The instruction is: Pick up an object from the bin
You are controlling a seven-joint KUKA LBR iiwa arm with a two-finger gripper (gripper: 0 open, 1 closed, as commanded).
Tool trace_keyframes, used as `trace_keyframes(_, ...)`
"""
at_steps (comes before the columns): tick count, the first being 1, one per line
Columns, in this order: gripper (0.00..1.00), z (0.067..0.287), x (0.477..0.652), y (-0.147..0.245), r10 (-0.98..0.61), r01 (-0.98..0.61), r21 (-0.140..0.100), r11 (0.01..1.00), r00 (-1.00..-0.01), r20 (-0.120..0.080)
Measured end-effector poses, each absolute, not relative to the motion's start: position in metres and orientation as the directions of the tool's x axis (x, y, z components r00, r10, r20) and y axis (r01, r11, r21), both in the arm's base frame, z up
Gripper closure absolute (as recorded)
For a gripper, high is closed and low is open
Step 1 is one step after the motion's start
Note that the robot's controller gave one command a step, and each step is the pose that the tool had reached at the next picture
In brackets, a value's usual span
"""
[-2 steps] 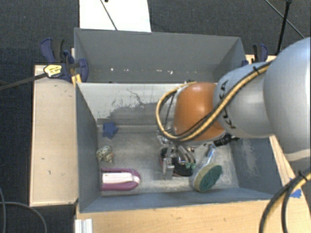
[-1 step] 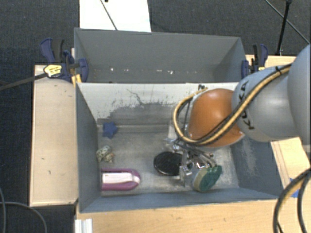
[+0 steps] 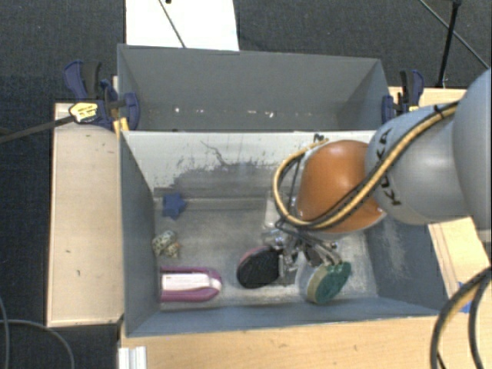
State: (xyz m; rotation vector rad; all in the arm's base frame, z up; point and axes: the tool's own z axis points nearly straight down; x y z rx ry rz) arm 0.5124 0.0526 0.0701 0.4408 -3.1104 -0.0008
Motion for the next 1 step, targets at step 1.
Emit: trace_keyframes(1,1.00,0.2059,0.4934,0.0672,-0.278,-0.278,-0.001,0.961,-0.961,-0.009)
